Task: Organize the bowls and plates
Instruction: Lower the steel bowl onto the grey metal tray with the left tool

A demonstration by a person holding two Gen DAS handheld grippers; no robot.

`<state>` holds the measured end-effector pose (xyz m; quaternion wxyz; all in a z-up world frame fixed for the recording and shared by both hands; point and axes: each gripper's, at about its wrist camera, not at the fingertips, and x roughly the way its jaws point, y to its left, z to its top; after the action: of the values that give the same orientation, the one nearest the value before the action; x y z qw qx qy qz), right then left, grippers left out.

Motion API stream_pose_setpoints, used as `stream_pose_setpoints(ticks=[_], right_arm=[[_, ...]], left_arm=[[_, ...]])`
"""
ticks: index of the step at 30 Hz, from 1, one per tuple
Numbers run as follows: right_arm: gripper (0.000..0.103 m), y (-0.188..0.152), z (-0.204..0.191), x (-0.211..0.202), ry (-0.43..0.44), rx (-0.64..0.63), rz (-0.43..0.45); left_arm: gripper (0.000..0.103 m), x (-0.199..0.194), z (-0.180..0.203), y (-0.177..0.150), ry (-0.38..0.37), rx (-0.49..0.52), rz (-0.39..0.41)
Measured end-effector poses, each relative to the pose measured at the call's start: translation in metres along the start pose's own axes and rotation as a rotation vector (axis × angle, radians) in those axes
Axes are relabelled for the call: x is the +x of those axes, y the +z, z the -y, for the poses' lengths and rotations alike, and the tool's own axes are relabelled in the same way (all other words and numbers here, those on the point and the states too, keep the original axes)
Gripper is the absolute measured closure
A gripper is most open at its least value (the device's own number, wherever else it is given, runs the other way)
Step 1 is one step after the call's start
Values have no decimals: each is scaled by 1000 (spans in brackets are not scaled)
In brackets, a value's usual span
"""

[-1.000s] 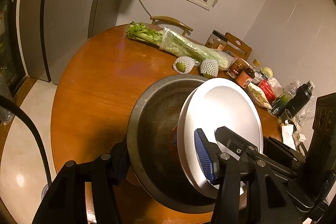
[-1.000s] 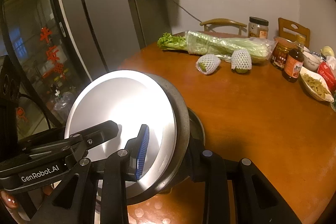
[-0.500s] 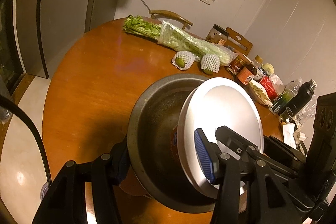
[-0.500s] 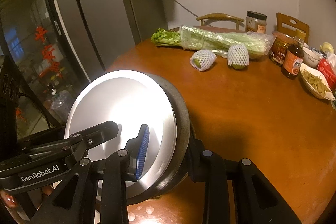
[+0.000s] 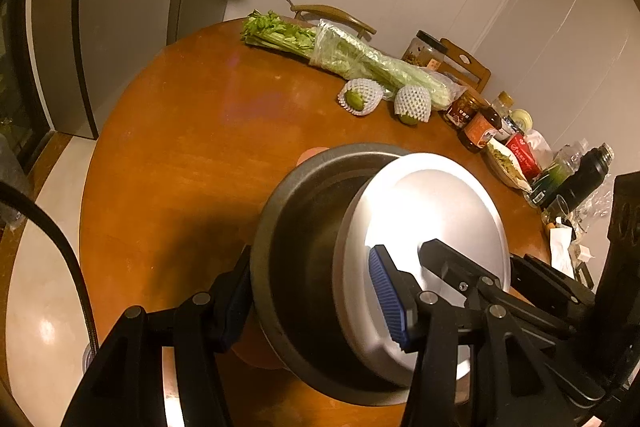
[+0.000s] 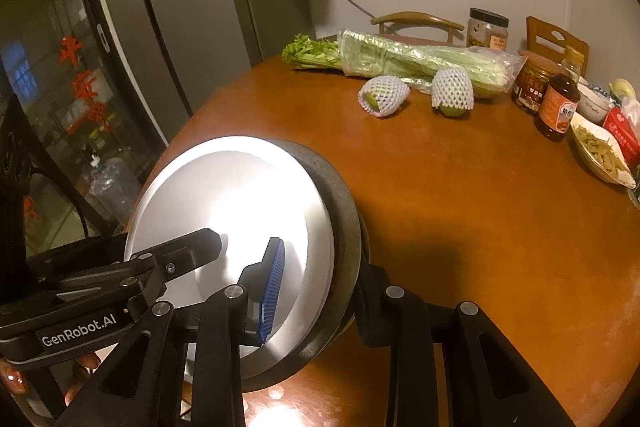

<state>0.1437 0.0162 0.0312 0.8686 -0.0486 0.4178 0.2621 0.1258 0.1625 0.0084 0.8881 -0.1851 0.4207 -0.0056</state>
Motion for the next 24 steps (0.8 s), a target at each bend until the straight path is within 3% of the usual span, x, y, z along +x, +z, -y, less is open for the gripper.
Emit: stream_pose_setpoints(ticks=[24], right_arm=[[70,5,-7,0,-13,-46,-10]], left_arm=[[48,7,-2,8,42,26,-57]])
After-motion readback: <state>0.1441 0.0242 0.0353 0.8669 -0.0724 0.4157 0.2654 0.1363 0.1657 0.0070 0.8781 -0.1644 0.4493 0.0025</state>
